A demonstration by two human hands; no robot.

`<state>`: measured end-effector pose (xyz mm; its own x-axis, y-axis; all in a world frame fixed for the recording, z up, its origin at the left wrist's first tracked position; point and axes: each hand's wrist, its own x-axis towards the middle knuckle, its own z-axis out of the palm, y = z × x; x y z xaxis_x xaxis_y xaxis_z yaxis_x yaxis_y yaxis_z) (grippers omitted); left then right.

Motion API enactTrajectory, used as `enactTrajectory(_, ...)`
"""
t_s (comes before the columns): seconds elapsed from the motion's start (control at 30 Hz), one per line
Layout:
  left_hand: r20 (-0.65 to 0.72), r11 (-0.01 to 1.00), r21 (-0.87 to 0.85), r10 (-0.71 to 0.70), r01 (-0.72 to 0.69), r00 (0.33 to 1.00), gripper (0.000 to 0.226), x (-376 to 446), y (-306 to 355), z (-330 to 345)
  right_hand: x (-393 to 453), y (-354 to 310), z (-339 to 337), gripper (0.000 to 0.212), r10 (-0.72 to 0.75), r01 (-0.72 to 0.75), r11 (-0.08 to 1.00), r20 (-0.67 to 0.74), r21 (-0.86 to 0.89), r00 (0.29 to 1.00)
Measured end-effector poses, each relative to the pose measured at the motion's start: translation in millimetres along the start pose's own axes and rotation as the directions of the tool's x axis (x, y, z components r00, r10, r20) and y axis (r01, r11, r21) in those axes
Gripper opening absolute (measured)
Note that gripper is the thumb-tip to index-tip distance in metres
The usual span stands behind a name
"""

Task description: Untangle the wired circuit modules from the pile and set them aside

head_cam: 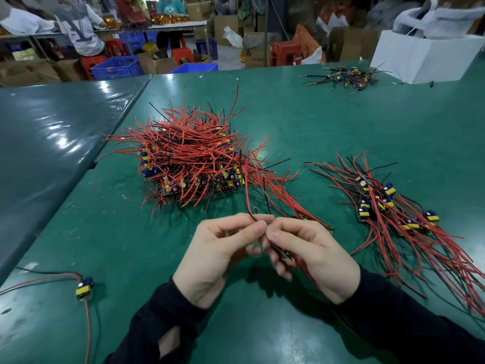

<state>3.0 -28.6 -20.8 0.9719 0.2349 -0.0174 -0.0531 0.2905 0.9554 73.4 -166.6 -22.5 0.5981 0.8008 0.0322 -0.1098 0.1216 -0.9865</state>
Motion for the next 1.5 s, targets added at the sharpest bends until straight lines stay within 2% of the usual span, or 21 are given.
enactTrajectory(0.07,-0.012,0.998,0.024,0.056,-0.056,0.998,0.023,0.8,0.2,0.0,1.0,-0.3,-0.7,0.023,0.027,-0.027,1.000,-0.005,0.004,1.000)
enactTrajectory(0.17,-0.123,0.949,0.212,0.261,-0.232,0.957,0.021,1.6,-6.0,1.6,2.9,0.7,-2.8,0.024,0.054,-0.055,0.998,-0.046,-0.032,0.997)
enactTrajectory(0.27,-0.229,0.898,0.352,0.357,-0.265,0.906,0.005,1.1,-12.0,5.1,2.1,5.2,-1.9,0.030,-0.040,0.017,0.978,-0.104,-0.207,0.994)
enactTrajectory(0.33,-0.302,0.933,0.285,0.304,-0.219,0.904,0.007,0.6,-13.8,8.7,1.3,6.2,0.1,0.026,-0.124,0.072,0.935,-0.129,-0.348,0.984)
enactTrajectory(0.37,-0.317,0.963,0.195,0.242,-0.187,0.917,0.004,0.7,-13.0,9.7,1.2,6.2,0.7,0.024,-0.130,0.081,0.935,-0.122,-0.344,0.984)
enactTrajectory(0.43,-0.292,0.989,0.061,0.144,-0.131,0.945,0.013,1.2,-9.8,9.2,1.2,4.9,1.4,0.024,-0.091,0.067,0.971,-0.094,-0.231,0.991)
enactTrajectory(0.5,-0.253,0.992,0.026,0.129,-0.126,0.959,0.018,1.6,-6.1,7.6,1.0,4.5,1.2,0.022,-0.078,0.062,0.980,-0.078,-0.191,0.994)
enactTrajectory(0.73,-0.273,0.993,0.001,0.111,-0.116,0.956,0.012,1.7,0.6,1.7,-1.0,7.5,0.0,0.020,-0.227,0.179,0.905,-0.082,-0.386,0.970)
enactTrajectory(0.8,-0.285,0.993,-0.018,0.104,-0.114,0.953,0.008,0.7,-0.2,3.8,-2.0,8.5,-0.3,0.017,-0.393,0.300,0.754,-0.036,-0.585,0.919)
enactTrajectory(0.87,-0.323,0.990,0.043,0.139,-0.132,0.936,0.004,0.5,-3.7,6.7,-3.1,10.7,0.0,0.013,-0.550,0.382,0.474,0.073,-0.793,0.832)
enactTrajectory(0.93,-0.362,0.965,0.194,0.237,-0.175,0.902,0.018,0.7,-8.2,9.0,-3.9,12.8,-0.3,0.012,-0.590,0.396,0.273,0.173,-0.877,0.789)
enactTrajectory(0.97,-0.367,0.947,0.258,0.280,-0.192,0.887,0.021,0.8,-9.5,10.3,-4.5,13.6,-1.0,0.013,-0.592,0.398,0.225,0.200,-0.889,0.781)
enactTrajectory(1.0,-0.365,0.934,0.294,0.307,-0.204,0.879,0.022,0.9,-10.3,11.3,-4.9,14.4,-1.3,0.013,-0.589,0.395,0.228,0.197,-0.890,0.783)
enactTrajectory(1.03,-0.364,0.933,0.290,0.312,-0.212,0.878,0.019,0.9,-10.1,11.8,-5.1,14.2,-0.6,0.014,-0.583,0.391,0.297,0.160,-0.871,0.797)
enactTrajectory(1.07,-0.359,0.946,0.241,0.294,-0.216,0.886,0.013,1.6,-9.0,11.6,-4.7,13.3,0.3,0.015,-0.555,0.377,0.436,0.085,-0.817,0.827)
enactTrajectory(1.13,-0.335,0.980,0.060,0.197,-0.188,0.921,0.006,3.7,-6.0,8.7,-2.4,12.2,1.2,0.018,-0.396,0.273,0.749,-0.076,-0.604,0.915)
enactTrajectory(1.2,-0.267,0.991,-0.104,0.056,-0.087,0.962,0.020,4.1,-5.2,5.7,0.3,10.8,0.3,0.021,-0.256,0.175,0.891,-0.144,-0.418,0.956)
enactTrajectory(1.27,-0.136,0.986,-0.154,-0.090,0.068,0.987,0.028,2.2,-5.7,7.5,2.3,9.1,-1.9,0.021,-0.215,0.151,0.929,-0.162,-0.338,0.963)
enactTrajectory(1.33,-0.042,0.963,-0.185,-0.206,0.195,0.978,0.031,0.5,-7.8,11.5,2.8,7.3,-2.7,0.020,-0.206,0.153,0.940,-0.151,-0.304,0.967)
enactTrajectory(1.4,-0.031,0.948,-0.215,-0.248,0.236,0.968,0.032,1.3,-9.7,10.6,2.8,6.8,-2.4,0.020,-0.197,0.149,0.944,-0.139,-0.295,0.971)
enactTrajectory(1.5,-0.050,0.949,-0.231,-0.232,0.215,0.971,0.029,1.2,-9.8,8.8,3.2,6.6,-2.5,0.024,-0.148,0.112,0.959,-0.123,-0.260,0.981)
